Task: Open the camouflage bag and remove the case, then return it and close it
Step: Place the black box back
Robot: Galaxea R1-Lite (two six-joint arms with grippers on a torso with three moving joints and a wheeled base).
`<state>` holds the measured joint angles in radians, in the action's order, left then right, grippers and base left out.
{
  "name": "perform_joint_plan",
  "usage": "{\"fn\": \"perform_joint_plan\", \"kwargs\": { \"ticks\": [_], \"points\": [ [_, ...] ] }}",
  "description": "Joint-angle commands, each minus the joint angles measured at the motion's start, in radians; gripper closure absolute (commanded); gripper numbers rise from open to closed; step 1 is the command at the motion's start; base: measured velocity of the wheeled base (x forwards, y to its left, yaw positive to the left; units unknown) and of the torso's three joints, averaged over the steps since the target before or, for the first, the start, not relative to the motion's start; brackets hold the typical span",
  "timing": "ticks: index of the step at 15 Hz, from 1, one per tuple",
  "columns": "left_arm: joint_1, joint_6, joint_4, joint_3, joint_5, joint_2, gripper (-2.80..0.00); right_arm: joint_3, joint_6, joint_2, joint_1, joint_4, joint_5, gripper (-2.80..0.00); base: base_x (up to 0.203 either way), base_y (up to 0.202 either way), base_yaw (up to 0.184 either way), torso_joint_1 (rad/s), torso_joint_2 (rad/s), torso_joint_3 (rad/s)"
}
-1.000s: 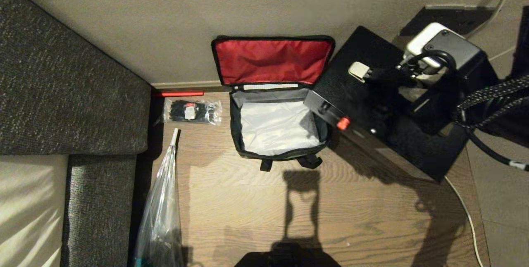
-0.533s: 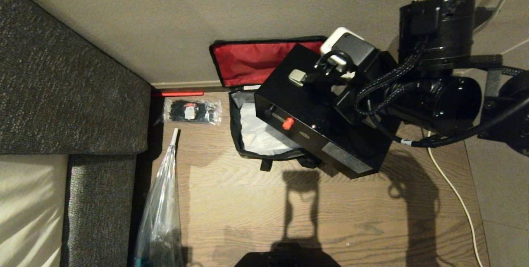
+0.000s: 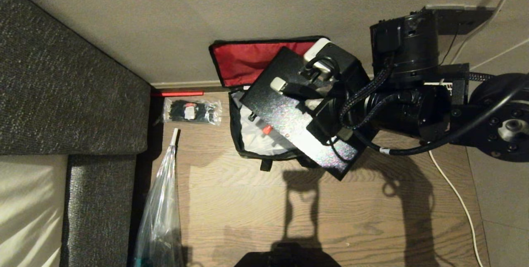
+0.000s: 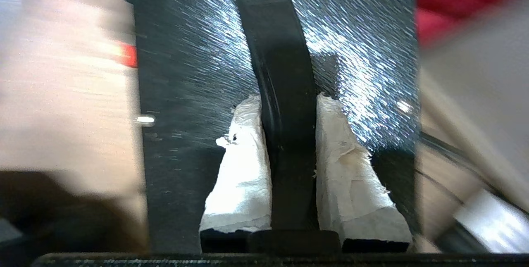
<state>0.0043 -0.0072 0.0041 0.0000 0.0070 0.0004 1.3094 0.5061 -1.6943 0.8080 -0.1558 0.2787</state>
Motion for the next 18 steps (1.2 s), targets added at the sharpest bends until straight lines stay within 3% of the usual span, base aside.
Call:
{"fn": "perform_joint_plan", "kwargs": {
  "ticks": [1, 6, 9, 10, 13, 16, 18],
  "points": [
    [0.0, 0.0, 0.0, 0.003, 0.001, -0.002, 0.0, -0.005, -0.014, 0.009, 0.009, 0.004, -0.194, 0.0, 0.0, 0.0, 0.0, 0.0, 0.0, 0.0],
    [0.0, 0.0, 0.0, 0.003, 0.001, -0.002, 0.0, -0.015, -0.024, 0.018, 0.009, 0.005, -0.386, 0.0, 0.0, 0.0, 0.0, 0.0, 0.0, 0.0],
    [0.0, 0.0, 0.0, 0.003, 0.001, -0.002, 0.0, -0.012, -0.016, 0.01, 0.003, 0.01, -0.455, 0.0, 0.0, 0.0, 0.0, 0.0, 0.0, 0.0],
    [0.0, 0.0, 0.0, 0.003, 0.001, -0.002, 0.0, -0.009, 0.0, -0.004, -0.014, 0.01, -0.547, 0.0, 0.0, 0.0, 0.0, 0.0, 0.0, 0.0],
    [0.0, 0.0, 0.0, 0.003, 0.001, -0.002, 0.0, -0.004, 0.042, -0.034, -0.048, 0.01, -0.614, 0.0, 0.0, 0.0, 0.0, 0.0, 0.0, 0.0],
    [0.0, 0.0, 0.0, 0.003, 0.001, -0.002, 0.0, 0.009, 0.089, -0.062, -0.118, 0.03, -0.827, 0.0, 0.0, 0.0, 0.0, 0.0, 0.0, 0.0],
    [0.0, 0.0, 0.0, 0.003, 0.001, -0.002, 0.0, 0.029, 0.144, -0.092, -0.154, 0.049, -0.856, 0.0, 0.0, 0.0, 0.0, 0.0, 0.0, 0.0]
  ]
}}
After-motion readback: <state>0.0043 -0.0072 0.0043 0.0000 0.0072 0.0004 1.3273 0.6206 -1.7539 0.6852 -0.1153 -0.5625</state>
